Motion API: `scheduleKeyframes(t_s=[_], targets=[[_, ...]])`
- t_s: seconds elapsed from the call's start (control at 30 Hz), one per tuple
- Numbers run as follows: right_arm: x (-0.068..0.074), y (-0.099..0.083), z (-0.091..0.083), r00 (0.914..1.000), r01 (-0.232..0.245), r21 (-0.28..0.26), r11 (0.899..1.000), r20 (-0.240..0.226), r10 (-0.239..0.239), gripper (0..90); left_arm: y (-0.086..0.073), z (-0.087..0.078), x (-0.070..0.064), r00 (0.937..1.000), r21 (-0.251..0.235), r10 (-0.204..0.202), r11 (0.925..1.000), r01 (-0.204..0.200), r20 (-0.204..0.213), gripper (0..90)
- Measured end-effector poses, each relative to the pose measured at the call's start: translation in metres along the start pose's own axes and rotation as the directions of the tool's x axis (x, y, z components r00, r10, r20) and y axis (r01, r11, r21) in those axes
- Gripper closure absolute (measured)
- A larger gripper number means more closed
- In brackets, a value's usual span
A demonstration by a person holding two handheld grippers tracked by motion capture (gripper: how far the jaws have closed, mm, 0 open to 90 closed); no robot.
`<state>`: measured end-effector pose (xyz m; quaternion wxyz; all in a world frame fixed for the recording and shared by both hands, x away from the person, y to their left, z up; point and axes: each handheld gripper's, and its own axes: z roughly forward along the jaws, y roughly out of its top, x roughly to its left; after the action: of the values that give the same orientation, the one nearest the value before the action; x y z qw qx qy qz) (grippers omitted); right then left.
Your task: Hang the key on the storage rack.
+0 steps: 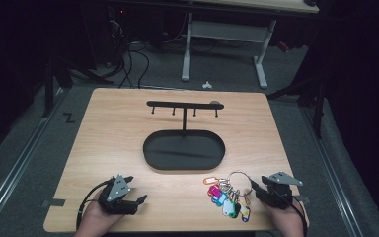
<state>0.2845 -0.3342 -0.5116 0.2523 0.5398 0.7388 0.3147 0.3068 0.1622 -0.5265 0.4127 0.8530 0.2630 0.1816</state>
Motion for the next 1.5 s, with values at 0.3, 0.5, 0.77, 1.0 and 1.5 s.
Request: scheduleKeyframes(t_s=[0.3,0.5,0.77,1.0,1.5], targets=[[0.000,0.002,-0.003,0.9999,-0.008,-0.013,1.000,-0.011,0.008,56.2,0.002,0.002,0.001,1.0000,0.002,-0.001,1.0000,0.001,0.004,20.0],[-0.002,0.012,-0.002,0.9996,-0.020,0.042,0.999,-0.019,0.021,57.0,0.002,0.000,-0.001,0.9999,-0.004,0.008,1.0000,-0.008,0.012,20.0],[0.006,0.025,0.000,0.9978,0.059,0.164,0.985,-0.038,-0.054,47.0,0.001,-0.003,0.001,0.9998,-0.012,0.003,0.9999,-0.003,0.019,20.1],[0.010,0.038,0.003,0.9891,0.141,0.250,0.958,-0.076,-0.126,43.7,0.003,-0.002,-0.001,0.9996,-0.013,0.010,0.9999,-0.009,0.027,20.1],[0.027,0.062,0.022,0.9476,0.317,0.456,0.832,-0.190,-0.257,37.1,0.003,0.001,-0.001,0.9992,-0.001,0.012,0.9999,-0.011,0.039,20.9]])
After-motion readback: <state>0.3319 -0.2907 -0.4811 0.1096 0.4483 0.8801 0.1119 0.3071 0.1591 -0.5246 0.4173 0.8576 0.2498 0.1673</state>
